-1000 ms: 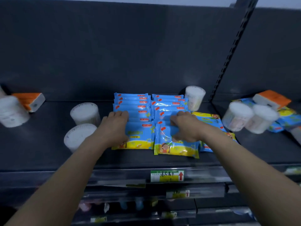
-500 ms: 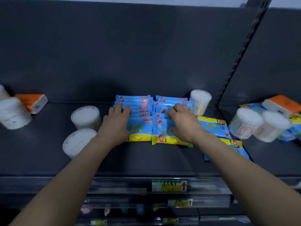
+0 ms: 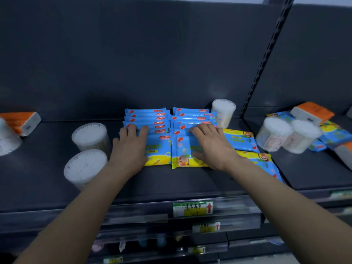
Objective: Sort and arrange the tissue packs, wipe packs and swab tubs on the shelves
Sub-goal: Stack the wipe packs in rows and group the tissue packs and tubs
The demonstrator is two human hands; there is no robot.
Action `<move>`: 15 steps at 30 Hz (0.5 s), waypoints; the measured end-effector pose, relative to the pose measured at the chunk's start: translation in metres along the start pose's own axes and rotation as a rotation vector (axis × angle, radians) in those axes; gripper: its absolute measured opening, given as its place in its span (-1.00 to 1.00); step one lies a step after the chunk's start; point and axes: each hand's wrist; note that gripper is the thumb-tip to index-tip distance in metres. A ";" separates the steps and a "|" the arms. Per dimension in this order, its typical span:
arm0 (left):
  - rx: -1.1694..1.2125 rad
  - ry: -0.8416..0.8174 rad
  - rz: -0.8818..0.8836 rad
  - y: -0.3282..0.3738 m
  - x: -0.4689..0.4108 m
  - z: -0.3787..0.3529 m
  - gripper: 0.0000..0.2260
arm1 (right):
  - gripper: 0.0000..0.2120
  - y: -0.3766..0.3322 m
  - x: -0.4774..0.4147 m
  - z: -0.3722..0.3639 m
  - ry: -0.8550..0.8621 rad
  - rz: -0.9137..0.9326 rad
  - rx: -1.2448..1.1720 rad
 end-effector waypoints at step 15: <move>0.213 0.294 -0.113 0.030 0.006 0.008 -0.56 | -0.55 0.037 0.025 0.014 0.111 -0.140 -0.121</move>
Point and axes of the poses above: each hand's wrist, its own x-axis away from the middle knuckle, its own z-axis out of the back of the hand, y = z × x, and after that the axes turned 3 degrees about -z, right-handed
